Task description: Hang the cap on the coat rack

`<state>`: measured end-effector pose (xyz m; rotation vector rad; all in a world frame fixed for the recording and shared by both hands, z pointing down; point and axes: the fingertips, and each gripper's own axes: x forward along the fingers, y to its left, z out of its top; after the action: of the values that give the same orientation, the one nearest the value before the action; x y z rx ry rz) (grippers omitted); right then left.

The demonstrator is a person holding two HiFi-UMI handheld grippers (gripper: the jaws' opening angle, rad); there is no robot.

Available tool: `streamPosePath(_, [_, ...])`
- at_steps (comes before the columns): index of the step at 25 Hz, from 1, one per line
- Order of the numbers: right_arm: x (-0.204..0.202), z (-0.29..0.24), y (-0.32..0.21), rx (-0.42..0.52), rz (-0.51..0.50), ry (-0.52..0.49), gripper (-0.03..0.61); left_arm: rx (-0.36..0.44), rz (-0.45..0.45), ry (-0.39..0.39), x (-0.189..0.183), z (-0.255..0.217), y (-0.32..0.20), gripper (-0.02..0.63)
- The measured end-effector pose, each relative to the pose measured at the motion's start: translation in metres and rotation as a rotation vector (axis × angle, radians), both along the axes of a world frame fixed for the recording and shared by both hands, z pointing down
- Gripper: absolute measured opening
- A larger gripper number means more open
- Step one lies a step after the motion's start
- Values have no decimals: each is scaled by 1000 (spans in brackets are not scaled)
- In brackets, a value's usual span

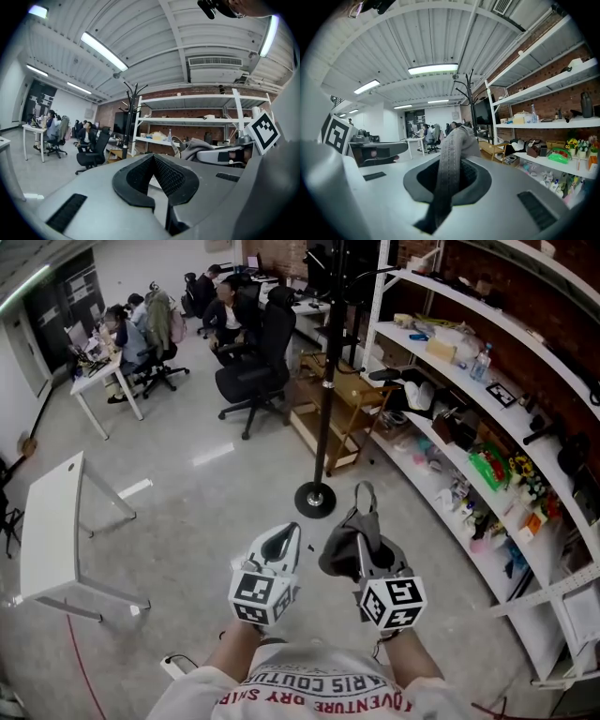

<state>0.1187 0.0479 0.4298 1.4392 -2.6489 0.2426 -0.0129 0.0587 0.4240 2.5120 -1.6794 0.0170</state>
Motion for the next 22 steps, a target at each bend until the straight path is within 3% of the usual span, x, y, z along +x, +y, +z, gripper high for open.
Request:
streamPosePath(4, [33, 7, -28, -11, 13, -11, 28, -20, 17, -15, 32, 9, -24, 6])
streamPosePath(11, [49, 20, -74, -34, 38, -29, 28, -43, 35, -18, 44, 23, -75, 6])
streamPosePath(22, [15, 8, -223, -17, 115, -39, 28, -6, 92, -16, 3, 5, -238, 6])
